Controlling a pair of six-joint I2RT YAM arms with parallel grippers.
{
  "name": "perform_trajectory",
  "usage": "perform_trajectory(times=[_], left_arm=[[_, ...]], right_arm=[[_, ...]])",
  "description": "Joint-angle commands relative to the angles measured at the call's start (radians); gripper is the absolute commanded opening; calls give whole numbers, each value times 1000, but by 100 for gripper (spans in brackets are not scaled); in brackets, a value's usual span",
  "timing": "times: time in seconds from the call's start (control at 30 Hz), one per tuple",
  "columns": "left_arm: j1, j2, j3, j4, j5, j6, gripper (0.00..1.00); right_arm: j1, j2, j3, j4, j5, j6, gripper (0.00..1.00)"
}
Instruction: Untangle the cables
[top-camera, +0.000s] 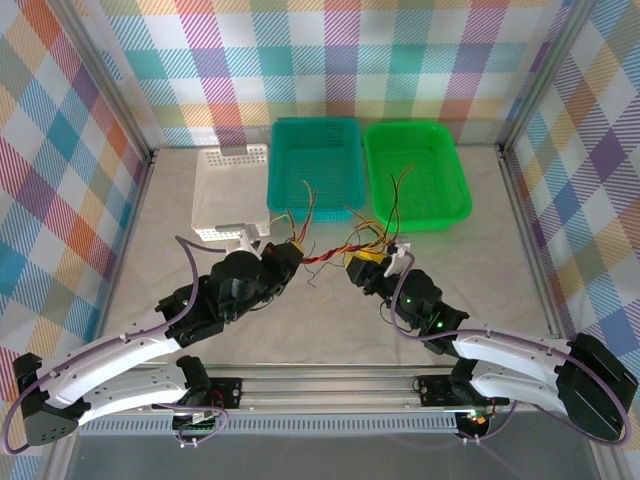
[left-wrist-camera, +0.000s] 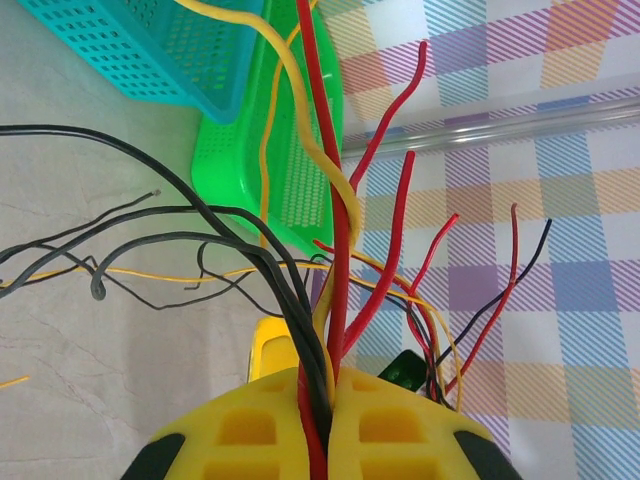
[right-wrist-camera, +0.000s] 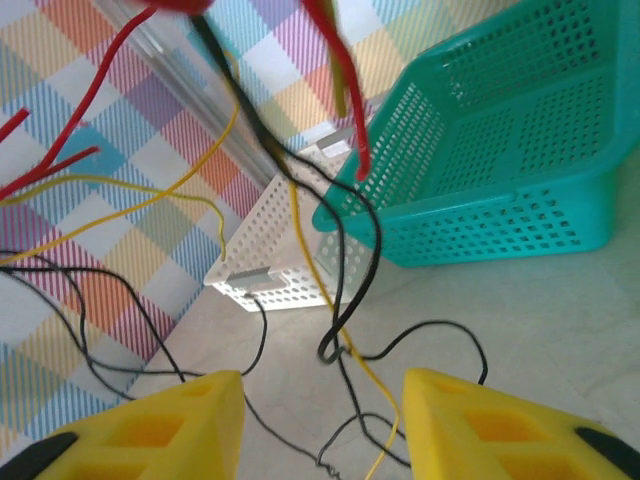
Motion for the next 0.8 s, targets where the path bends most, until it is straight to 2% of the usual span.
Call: perform_trajectory(times=[0.0, 0.27, 0.53, 0.77], left_arm=[[-23, -9, 40, 33, -26, -9, 0], [-45, -10, 41, 38, -33, -10, 0], [-61, -25, 43, 35, -44, -9, 0], [-79, -25, 54, 41, -47, -7, 0]], right_arm=[[5, 13, 34, 29, 49, -8, 43], [5, 32, 60, 20, 79, -8, 36], [5, 56, 68, 35, 113, 9, 37], [5, 79, 58, 95, 102, 14, 34]])
